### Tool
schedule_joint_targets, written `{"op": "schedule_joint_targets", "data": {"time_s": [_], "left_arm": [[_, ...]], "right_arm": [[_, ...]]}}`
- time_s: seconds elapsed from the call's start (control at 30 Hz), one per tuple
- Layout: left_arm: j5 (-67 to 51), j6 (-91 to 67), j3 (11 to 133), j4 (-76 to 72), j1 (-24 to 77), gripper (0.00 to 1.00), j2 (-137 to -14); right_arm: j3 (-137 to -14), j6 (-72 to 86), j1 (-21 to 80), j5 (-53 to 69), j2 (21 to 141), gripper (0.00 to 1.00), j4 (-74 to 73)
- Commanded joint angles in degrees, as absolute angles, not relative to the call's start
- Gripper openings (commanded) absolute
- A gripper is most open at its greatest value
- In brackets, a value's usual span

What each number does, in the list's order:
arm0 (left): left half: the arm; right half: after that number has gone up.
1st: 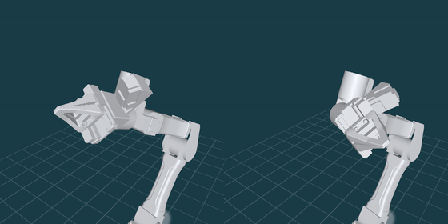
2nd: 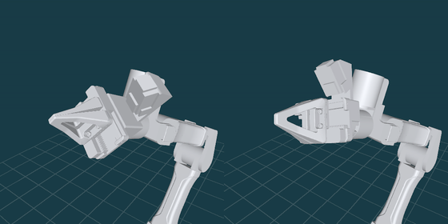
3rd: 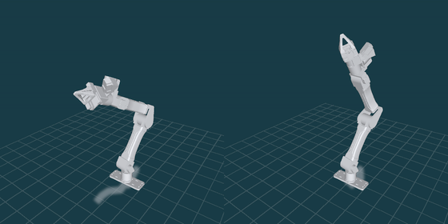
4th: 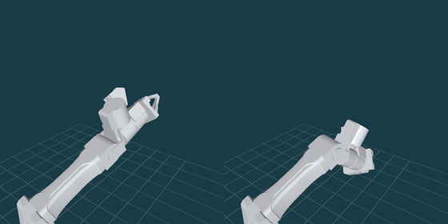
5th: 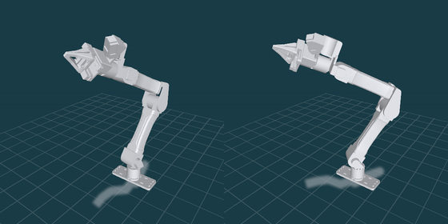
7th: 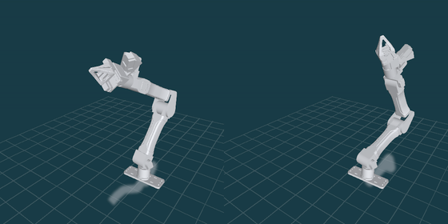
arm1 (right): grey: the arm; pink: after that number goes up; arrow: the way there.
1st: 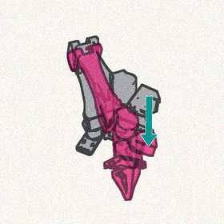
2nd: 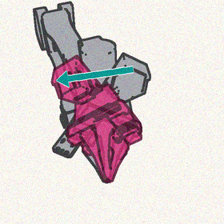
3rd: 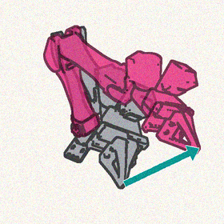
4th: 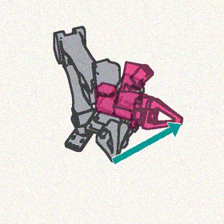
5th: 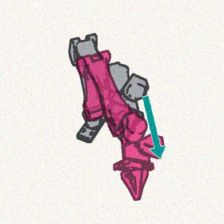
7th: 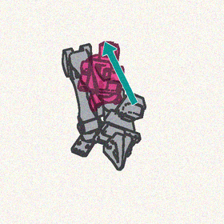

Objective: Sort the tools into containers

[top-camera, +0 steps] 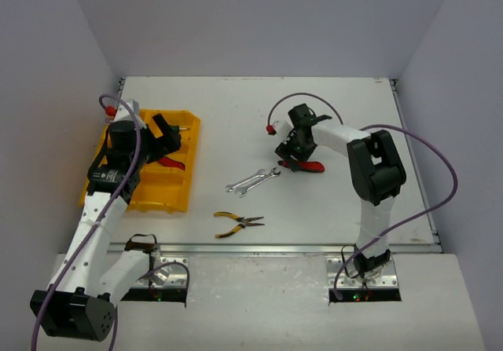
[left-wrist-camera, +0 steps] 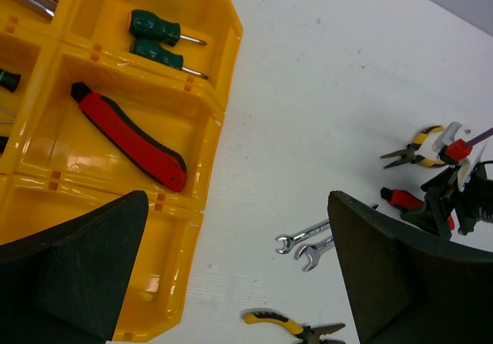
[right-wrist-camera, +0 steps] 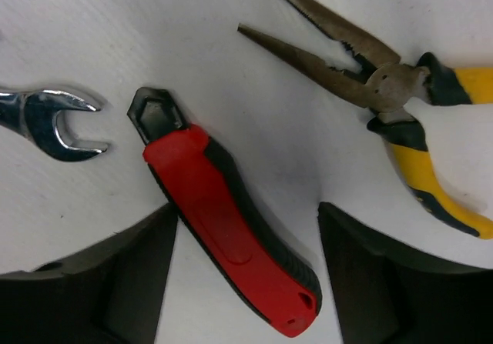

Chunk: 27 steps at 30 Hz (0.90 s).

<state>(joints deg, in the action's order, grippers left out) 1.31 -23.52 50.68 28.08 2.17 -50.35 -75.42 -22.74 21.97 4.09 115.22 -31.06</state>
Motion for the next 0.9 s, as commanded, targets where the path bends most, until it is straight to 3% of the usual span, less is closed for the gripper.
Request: {"op": "schedule_joint_targets", "data": {"time_s": [0.0,0.1,0.17,0.27,0.4,0.6,0.67,0.73,0.87], "left_arm": [[-2.23,-21.47,49.65,25.59,2.02,1.0,-49.77],[-2.64,-21.27,49.66,25.31,2.02,1.0,-50.19],[-2.96,-21.35,49.82,25.15,2.02,1.0,-50.27],[-4.34,-21.81,50.01,24.78,2.02,1.0,-50.36],[-9.29,-24.65,49.21,22.47,2.02,1.0,-50.27],[-18.46,-35.45,40.77,2.44,12.05,1.0,-52.4],[-20.13,-40.18,38.02,-7.16,17.05,1.0,-54.38],[-24.21,-45.33,34.7,-21.54,18.52,1.0,-56.15],[-21.9,-51.5,31.73,-35.22,22.28,1.0,-58.56]], "right_arm": [[-74.34,-24.51,22.04,1.81,115.53,0.52,-27.93],[-71.6,-23.81,22.28,0.18,114.28,0.24,-25.61],[-68.54,-22.21,22.32,-3.11,111.43,0.14,-24.04],[-67.59,-20.6,22.41,-3.87,106.96,0.06,-25.24],[-66.96,-15.29,22.85,-0.64,96.63,0.01,-26.41],[-61.56,12.46,23.78,21.97,81.87,0.0,-12.41],[-62.93,19.12,26.98,22.51,79.9,0.0,-12.62],[-65.31,16.45,32.08,17.75,79.06,0.0,-14.84],[-63.57,16.0,38.94,11.09,75.97,0.0,-11.11]]}}
